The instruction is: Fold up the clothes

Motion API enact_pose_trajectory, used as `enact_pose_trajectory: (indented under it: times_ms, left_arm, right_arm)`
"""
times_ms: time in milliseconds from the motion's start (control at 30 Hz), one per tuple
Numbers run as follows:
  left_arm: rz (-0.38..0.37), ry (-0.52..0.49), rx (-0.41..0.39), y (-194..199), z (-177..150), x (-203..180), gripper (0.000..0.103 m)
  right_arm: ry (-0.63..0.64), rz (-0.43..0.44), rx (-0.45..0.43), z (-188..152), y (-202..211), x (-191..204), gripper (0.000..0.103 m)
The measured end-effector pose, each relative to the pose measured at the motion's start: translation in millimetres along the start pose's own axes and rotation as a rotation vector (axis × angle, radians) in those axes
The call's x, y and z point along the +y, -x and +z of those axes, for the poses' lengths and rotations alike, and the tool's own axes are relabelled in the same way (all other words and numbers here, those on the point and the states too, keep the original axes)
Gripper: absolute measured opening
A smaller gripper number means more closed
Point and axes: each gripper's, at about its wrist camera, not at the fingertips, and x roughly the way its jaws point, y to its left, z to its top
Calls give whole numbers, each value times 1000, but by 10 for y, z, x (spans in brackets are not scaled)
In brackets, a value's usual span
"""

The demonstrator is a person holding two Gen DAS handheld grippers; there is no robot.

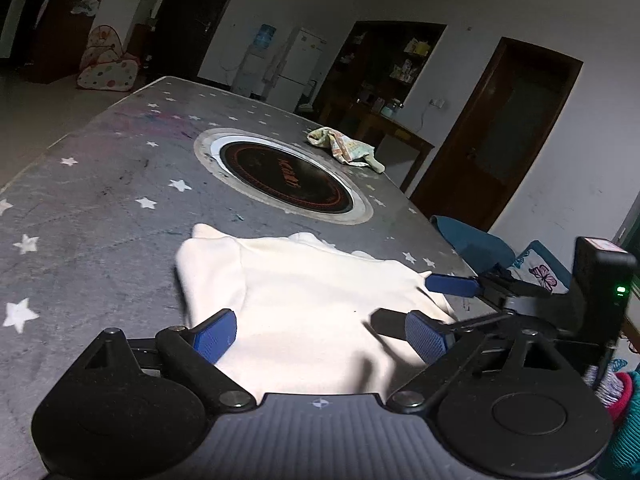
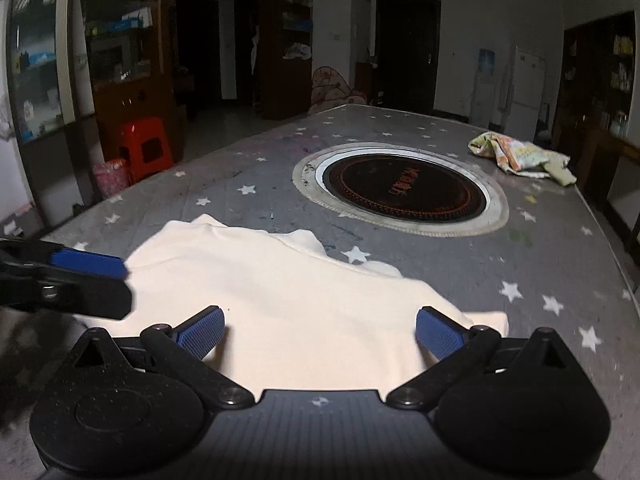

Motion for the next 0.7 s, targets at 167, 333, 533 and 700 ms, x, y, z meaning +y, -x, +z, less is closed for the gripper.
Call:
enact_pose_trajectory:
  times_ms: [167,333,533,700]
  left_arm:
    - [50,-10,-8,97,23,51,94]
    - [104,50,-8,141,103,249,94]
    - [175,109,-8,172,214,448,96]
    - [213,157,0,192,275,577,96]
  right_arm:
    - [31,-8,39,-7,-145,69,103]
    - [61,0,17,27,-52,135,103]
    - [158,97,-5,97,141,431,103]
    - [260,186,-5,105,208,787,102]
